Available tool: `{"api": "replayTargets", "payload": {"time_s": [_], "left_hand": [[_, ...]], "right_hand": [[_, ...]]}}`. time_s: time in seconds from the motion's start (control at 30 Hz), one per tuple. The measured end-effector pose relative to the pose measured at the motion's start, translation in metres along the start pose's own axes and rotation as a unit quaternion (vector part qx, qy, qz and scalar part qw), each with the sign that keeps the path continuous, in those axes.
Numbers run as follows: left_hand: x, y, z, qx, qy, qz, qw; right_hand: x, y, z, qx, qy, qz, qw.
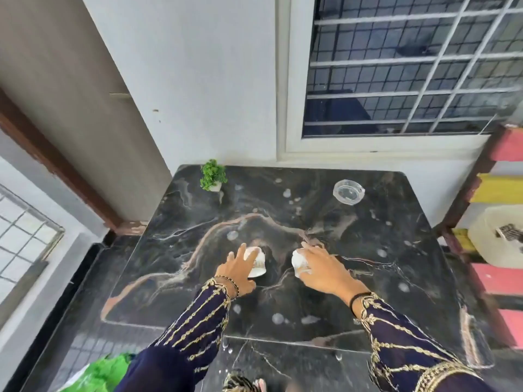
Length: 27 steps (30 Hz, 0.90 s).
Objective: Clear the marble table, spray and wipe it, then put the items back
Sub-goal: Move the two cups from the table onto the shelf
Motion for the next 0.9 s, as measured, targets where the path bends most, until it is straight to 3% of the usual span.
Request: {"api": "replayTargets", "payload": {"time_s": [0.13,0.37,0.5,0.63,0.9], "left_hand": [[0.007,0.001,0.01,0.001,-0.044,0.019,0.999],[0.009,0.013,0.031,0.001,-0.095,0.048,0.994],[0.001,0.01,0.048,0.022,-0.087,-0.001,0.996],[-0.009,-0.009,0.067,0.03,-0.076,-0.119,0.989],[-0.031,-0.122,0.127,0.123,-0.033,-0.133,0.983]], "right_hand": [[0.002,-0.004,0.001,0.0,0.009,-0.004,1.0],[0.002,-0.005,0.017,0.027,-0.043,-0.056,0.997],[0.0,-0.028,0.021,0.103,-0.069,0.041,0.991],[-0.002,-0.056,0.012,0.152,-0.09,0.141,0.974],[-0.024,-0.143,-0.025,0.235,-0.147,0.253,0.927]]}}
Point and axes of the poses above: each hand's wrist, its own z-axis towards the middle knuckle, its own x-axis out of the palm, y = z × x, the point moved 4 cm from there along z, towards the middle knuckle, and after that the axes turned 10 degrees about x, right-handed, at the moved point
